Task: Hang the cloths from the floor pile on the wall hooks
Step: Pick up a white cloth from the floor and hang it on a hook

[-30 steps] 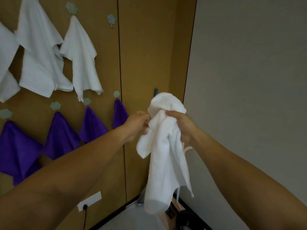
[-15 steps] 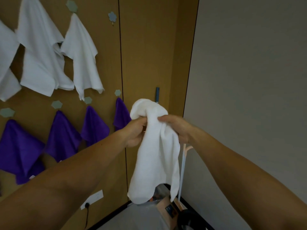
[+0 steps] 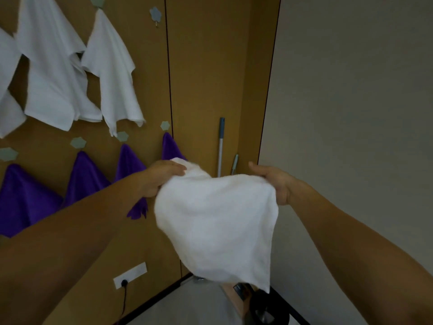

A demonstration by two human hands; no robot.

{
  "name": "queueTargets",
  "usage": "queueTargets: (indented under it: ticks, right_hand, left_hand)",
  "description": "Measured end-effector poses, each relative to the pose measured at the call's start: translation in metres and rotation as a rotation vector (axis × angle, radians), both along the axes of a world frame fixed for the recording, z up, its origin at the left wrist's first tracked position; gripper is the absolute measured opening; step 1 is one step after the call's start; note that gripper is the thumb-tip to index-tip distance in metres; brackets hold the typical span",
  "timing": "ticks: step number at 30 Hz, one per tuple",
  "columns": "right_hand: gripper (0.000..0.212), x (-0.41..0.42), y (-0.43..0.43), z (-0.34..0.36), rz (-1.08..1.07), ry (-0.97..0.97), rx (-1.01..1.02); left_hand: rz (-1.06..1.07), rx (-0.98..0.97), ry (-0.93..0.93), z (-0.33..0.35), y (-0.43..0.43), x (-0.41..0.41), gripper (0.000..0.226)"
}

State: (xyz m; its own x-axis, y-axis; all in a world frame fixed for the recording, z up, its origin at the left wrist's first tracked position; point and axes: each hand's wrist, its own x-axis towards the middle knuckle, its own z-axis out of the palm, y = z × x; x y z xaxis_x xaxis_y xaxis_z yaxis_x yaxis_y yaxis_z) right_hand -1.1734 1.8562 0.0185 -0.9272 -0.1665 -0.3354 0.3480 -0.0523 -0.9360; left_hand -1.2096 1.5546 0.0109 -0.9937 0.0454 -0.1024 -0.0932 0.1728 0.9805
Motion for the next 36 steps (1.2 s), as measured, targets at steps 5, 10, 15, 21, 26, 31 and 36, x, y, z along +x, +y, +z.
queueTargets:
  ticks: [5, 10, 15, 21, 26, 31, 36]
  right_hand:
    - [0.04, -0.01, 0.011, -0.003, -0.365, 0.196, -0.207]
    - [0.063, -0.015, 0.005, -0.001, -0.354, 0.32, -0.198]
    - [0.042, -0.01, 0.006, 0.001, -0.238, 0.268, -0.204]
    - [0.023, 0.001, 0.015, -0.014, 0.031, -0.087, -0.131]
    - [0.05, -0.004, 0.011, -0.024, -0.044, 0.013, -0.136]
    - [0.072, -0.011, 0.011, -0.027, -0.253, 0.275, -0.2]
    - [0.068, -0.013, 0.008, -0.015, -0.279, 0.439, -0.124]
  left_hand:
    - [0.099, -0.093, -0.07, -0.007, -0.035, -0.004, 0.019]
    - [0.323, 0.033, 0.029, -0.01, -0.031, -0.01, 0.021]
    - [0.399, 0.239, 0.081, -0.002, -0.035, -0.01, 0.012]
    - [0.363, 0.278, 0.222, 0.012, -0.035, -0.016, 0.032]
    - [0.413, 0.137, 0.148, 0.014, -0.034, -0.022, 0.018]
    - [0.281, 0.054, 0.033, 0.005, -0.051, -0.017, 0.063]
    - [0.224, 0.291, 0.076, 0.014, -0.054, -0.008, 0.069]
